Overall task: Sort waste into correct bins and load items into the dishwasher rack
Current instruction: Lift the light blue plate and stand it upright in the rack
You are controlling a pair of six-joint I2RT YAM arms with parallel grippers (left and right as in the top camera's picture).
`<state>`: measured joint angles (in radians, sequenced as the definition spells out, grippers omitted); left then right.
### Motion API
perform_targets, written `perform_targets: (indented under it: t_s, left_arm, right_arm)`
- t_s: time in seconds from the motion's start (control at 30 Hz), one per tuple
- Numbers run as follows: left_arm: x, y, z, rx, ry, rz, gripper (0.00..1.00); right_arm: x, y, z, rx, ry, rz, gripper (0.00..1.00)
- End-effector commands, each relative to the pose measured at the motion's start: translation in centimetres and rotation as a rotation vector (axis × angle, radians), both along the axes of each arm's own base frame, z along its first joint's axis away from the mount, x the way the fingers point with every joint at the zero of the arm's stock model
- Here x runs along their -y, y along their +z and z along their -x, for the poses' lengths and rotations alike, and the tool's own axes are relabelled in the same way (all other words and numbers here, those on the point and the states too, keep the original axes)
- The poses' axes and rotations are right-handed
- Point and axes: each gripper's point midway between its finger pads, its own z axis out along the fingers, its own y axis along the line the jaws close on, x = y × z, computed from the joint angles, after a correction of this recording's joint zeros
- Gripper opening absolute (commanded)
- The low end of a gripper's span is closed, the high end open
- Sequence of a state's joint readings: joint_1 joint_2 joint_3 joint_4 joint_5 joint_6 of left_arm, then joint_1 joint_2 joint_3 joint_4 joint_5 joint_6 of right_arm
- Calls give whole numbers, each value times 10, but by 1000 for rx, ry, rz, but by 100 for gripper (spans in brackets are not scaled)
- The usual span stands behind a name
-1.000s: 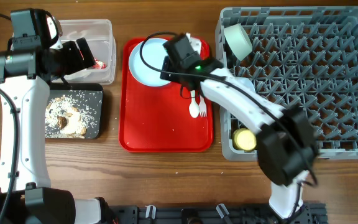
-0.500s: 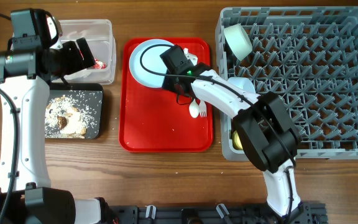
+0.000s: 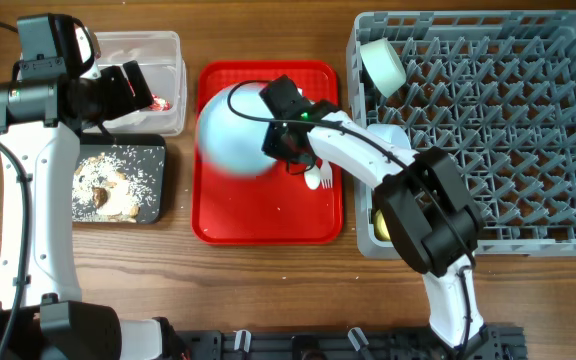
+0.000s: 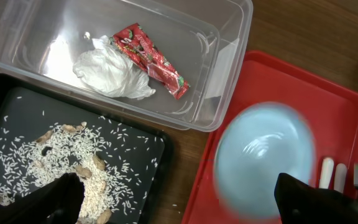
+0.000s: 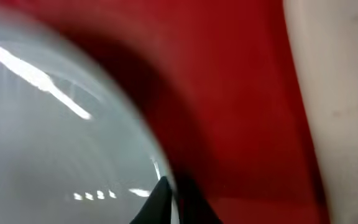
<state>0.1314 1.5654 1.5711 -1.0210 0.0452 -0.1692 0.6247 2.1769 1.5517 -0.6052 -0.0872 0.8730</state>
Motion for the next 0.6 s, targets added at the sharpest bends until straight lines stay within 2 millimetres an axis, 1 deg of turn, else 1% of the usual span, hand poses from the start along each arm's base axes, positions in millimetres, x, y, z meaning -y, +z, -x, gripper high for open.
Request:
perform_targets:
  t_s: [0.0,0.03,0.1,0.17,0.2,0.27,0.3,0.33,0.4,0.47,0.5,0.57]
  left_arm:
    - [-4,2,-1,5,-1,-19,100]
    - [-4,2,-1,5,-1,-19,100]
    - [-4,2,-1,5,-1,-19,100]
    - [-4,2,-1,5,-1,-19,100]
    - [-4,2,-1,5,-1,-19,100]
    - [-4,2,-1,5,-1,-19,100]
    - [-4,2,-1,5,-1,-19,100]
    - [-4,2,-1,5,-1,-19,100]
    - [-4,2,-1,5,-1,-19,100]
    - [-4,2,-1,4,-1,-19,100]
    - [-4,2,-1,4,-1,-19,100]
    - [-4,2,-1,5,-1,-19,100]
  right_arm:
    - [4,-8,3,-2,98,12,4]
    - [5,-6,1,9,111,13,4]
    - [8,7,-6,45,142,8,4]
    - [7,27,-11,85,191,-19,4]
    - [6,41,-13,112,224,-40,4]
    - [7,76,-19,188,275,-77,4]
    - [12,102,-24,251,292,-84,4]
    - [17,123,-29,308,305,-81,4]
    - [38,167,-37,435,299,-35,4]
    - [72,213,-45,558,230,55,4]
    - [88,229,-47,600,191,93,4]
    - [139,278,-44,718,54,243,4]
